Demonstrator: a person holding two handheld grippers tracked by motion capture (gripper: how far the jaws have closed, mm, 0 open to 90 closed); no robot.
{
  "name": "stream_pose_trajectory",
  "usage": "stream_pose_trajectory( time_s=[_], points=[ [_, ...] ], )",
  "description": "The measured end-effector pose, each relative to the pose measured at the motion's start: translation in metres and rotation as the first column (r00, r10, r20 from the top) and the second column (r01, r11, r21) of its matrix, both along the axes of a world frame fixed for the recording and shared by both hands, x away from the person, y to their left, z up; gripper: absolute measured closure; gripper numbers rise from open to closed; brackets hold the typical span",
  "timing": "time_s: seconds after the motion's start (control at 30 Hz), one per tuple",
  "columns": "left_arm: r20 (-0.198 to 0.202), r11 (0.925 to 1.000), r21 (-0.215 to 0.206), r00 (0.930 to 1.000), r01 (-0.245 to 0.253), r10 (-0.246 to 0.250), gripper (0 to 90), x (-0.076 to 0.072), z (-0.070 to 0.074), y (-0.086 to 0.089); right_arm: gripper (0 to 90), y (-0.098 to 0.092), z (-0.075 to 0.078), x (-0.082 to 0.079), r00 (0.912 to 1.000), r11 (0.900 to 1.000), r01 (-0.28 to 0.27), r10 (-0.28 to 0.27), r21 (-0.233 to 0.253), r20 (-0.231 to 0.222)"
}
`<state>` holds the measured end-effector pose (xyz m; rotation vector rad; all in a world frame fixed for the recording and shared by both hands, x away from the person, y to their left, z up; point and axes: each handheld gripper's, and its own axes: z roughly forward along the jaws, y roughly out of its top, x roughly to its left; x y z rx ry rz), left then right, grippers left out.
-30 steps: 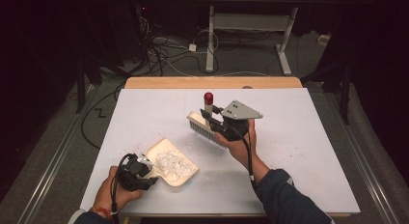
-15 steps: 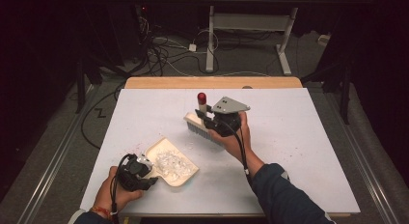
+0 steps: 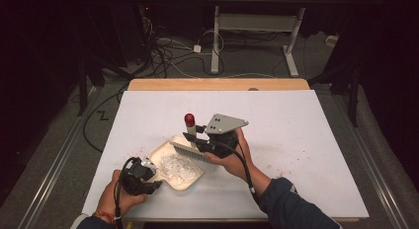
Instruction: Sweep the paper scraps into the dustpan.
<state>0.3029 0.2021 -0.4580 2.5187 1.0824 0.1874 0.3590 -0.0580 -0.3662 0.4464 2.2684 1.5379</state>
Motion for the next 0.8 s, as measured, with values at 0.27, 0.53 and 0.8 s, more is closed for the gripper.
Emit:
stream_pose_trajectory(
  time_s=[0.27,0.53,0.8],
  points=[
    [-0.003,1.0,0.002,1.0,0.006,-0.006,63.5,0.001,0.0,0.0,70.5,-0.018,0.024,0.004,0.9995,0.996,0.027,-0.029,0.085,0.016],
    [-0.006,1.0,0.001,1.0,0.002,-0.002,63.5,0.001,0.001,0.0,70.5,-0.021,0.012,0.01,0.9864,0.991,0.134,-0.133,0.0,0.096],
    [-0.03,1.0,0.005,0.9995,0.005,-0.005,63.5,0.002,0.002,0.001,70.4,-0.01,-0.017,0.015,0.9842,0.985,0.156,-0.149,-0.068,0.095]
  ],
)
